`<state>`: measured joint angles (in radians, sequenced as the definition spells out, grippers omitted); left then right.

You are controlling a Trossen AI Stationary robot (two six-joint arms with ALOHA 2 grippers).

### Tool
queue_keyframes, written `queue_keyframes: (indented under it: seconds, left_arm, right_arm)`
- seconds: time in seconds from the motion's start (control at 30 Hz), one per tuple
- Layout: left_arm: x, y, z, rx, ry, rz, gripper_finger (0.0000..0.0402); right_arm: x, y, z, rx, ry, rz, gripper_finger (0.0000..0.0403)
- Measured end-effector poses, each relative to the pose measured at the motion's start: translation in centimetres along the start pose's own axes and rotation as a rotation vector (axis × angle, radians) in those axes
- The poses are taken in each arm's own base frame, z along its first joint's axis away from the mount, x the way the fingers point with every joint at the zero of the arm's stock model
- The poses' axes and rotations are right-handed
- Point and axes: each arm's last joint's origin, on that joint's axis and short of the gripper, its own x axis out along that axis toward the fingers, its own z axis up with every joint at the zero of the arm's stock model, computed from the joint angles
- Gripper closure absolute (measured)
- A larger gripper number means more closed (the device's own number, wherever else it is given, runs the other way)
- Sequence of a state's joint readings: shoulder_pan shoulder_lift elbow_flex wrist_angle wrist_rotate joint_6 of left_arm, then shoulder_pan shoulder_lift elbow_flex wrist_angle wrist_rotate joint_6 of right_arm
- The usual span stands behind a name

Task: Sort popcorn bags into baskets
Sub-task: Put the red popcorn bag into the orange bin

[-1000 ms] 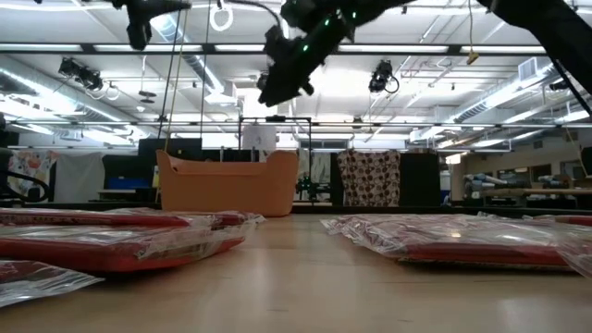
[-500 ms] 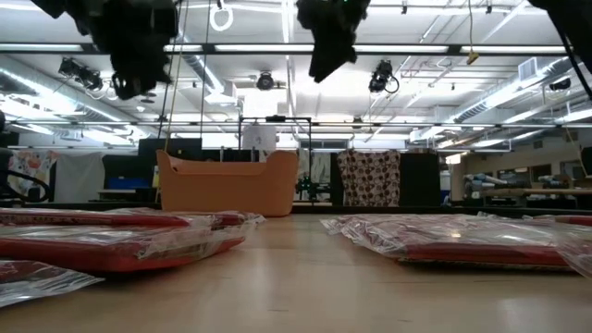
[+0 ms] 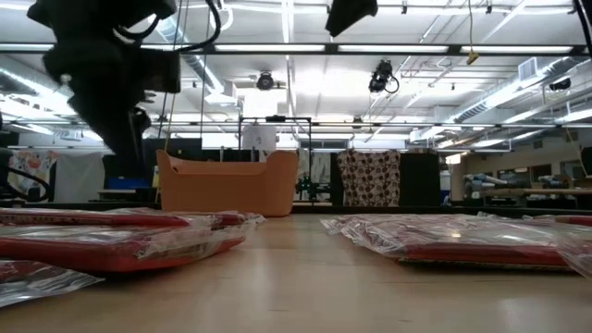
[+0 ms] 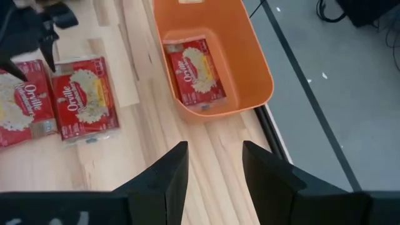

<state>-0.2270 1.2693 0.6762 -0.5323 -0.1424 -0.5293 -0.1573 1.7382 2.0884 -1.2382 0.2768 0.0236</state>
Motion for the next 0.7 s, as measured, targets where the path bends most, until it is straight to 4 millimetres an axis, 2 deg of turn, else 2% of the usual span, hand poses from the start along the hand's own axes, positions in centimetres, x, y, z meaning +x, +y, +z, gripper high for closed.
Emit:
queue_keyframes:
  seconds: [0.13, 0.43, 0.7]
  left_arm:
    - [1.1, -0.8, -0.8, 0.059, 0.022, 0.087, 0.0198]
    - [2.0, -1.9, -1.7, 0.274, -0.029, 0.264, 0.0209]
    - [3.7, -2.5, -1.9, 0.396, 0.007, 0.271, 0.0209]
  right_arm:
    - [-0.9, -0.2, -0.1, 0.009, -0.018, 0.003, 0.0248]
    - [-1.0, 0.4, -0.5, -0.008, 0.015, 0.019, 0.0248]
    - [-1.1, 0.8, -0.5, -0.006, 0.008, 0.028, 0.0248]
